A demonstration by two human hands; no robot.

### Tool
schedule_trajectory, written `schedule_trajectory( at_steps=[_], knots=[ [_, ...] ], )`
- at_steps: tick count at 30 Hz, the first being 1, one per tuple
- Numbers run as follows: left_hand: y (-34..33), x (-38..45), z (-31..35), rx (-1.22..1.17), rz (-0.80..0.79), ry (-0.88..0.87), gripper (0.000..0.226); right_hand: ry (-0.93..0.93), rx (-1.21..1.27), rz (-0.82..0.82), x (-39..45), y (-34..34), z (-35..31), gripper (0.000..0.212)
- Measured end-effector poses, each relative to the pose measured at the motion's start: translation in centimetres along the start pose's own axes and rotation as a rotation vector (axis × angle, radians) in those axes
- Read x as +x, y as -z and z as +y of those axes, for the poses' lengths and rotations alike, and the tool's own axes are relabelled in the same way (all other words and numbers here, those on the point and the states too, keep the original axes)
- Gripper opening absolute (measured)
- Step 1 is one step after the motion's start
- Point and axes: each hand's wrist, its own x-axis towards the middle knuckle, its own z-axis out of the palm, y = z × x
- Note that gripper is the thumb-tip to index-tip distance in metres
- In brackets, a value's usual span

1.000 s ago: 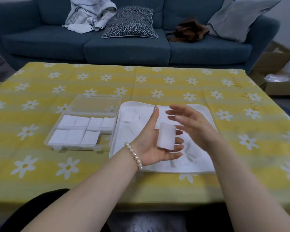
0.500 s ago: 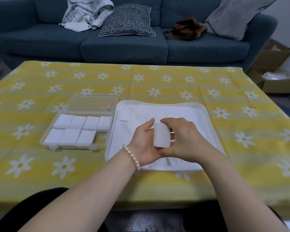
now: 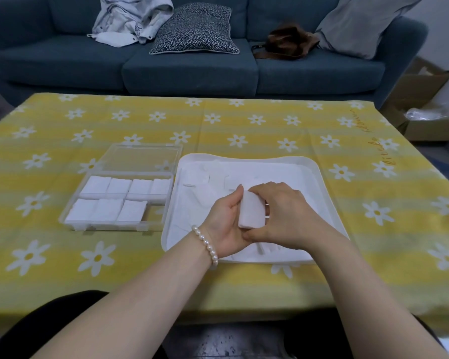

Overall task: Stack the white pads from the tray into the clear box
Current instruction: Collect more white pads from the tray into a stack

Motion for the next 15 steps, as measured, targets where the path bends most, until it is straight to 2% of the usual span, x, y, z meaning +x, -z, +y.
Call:
schedule_trajectory(
  at_steps=[7, 10, 13, 15],
  knots=[
    [0.33, 0.46, -0.04, -0.002, 0.031, 0.015, 0.067, -0.016, -0.004, -0.022, -0.22, 0.41, -0.78, 0.063],
    [0.35, 0.60, -0.29, -0.005, 0.041, 0.016, 0.062, -0.016, -0.026, -0.040, -0.27, 0.39, -0.91, 0.061],
    [0.15, 0.49, -0.16, 0.011, 0.044, 0.011, 0.062, -0.004, 0.006, -0.045, -0.40, 0.42, -0.71, 0.082],
    [0.32, 0.59, 0.09, 0.001, 0.037, 0.012, 0.071, 0.004, 0.041, -0.048, -0.47, 0.61, -0.48, 0.092]
  ],
)
